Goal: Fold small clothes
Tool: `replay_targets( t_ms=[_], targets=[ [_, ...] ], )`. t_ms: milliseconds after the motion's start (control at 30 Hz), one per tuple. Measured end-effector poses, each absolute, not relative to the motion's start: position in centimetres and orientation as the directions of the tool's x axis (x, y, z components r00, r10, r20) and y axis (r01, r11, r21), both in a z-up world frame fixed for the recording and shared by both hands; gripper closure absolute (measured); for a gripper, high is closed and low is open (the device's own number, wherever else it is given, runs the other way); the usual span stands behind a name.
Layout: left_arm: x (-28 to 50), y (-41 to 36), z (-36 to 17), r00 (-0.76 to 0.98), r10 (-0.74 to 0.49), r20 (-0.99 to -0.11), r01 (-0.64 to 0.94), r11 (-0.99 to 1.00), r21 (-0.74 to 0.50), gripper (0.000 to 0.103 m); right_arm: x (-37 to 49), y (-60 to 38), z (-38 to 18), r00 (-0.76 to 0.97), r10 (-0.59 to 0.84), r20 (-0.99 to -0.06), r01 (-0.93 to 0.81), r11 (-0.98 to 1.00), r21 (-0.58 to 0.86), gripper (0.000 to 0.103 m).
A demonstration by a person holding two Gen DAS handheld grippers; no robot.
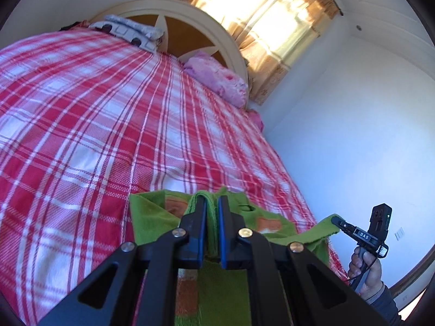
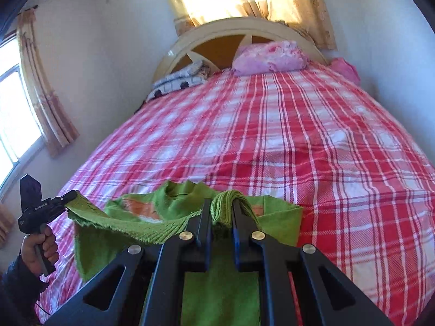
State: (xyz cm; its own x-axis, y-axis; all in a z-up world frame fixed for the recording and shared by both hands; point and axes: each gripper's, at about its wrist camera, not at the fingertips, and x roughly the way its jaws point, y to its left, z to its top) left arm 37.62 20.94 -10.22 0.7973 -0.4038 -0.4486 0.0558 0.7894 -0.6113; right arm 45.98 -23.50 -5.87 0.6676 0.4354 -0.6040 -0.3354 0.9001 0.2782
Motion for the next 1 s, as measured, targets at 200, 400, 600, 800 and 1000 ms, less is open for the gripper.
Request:
replay_targets(
  t_ms=[200,400,600,800,1000],
  targets=[
    [41.6,20.9,-14.2,0.755,-0.361,-0.548,-0.046,0.804,-0.592,0.092,51.7,-23.2,-10.8,0.577,0.361,-0.732,-0.269,0.931,0.247,0.09],
    [41.0,22.3,-14.0,0.785,-0.315,-0.534,-0.087,0.796,-0.599,0.075,52.6,-24.3,-11.5,0.619,0.3,-0.725,-0.228,0.953,0.2,0.024],
    [36.3,22.1,-12.8,0.796,-0.261,-0.546,-0.081,0.849,-0.522,0.062,48.1,-24.7,-11.5,0.626,0.274,-0.73,-0.287,0.951,0.111,0.024],
    [31.6,19.0,-14.4,0.745,-0.263,-0.613,-0.059,0.889,-0.454,0.062,42.3,-27.0,-12.2,0.599,0.297,-0.744,-0.289,0.946,0.145,0.024],
    [29.7,16.8,-16.5,0.694,-0.18,-0.697,-0.093,0.937,-0.336,0.059,37.2,-27.3,-14.5,0.552,0.27,-0.789,-0.278,0.952,0.131,0.024]
  ],
)
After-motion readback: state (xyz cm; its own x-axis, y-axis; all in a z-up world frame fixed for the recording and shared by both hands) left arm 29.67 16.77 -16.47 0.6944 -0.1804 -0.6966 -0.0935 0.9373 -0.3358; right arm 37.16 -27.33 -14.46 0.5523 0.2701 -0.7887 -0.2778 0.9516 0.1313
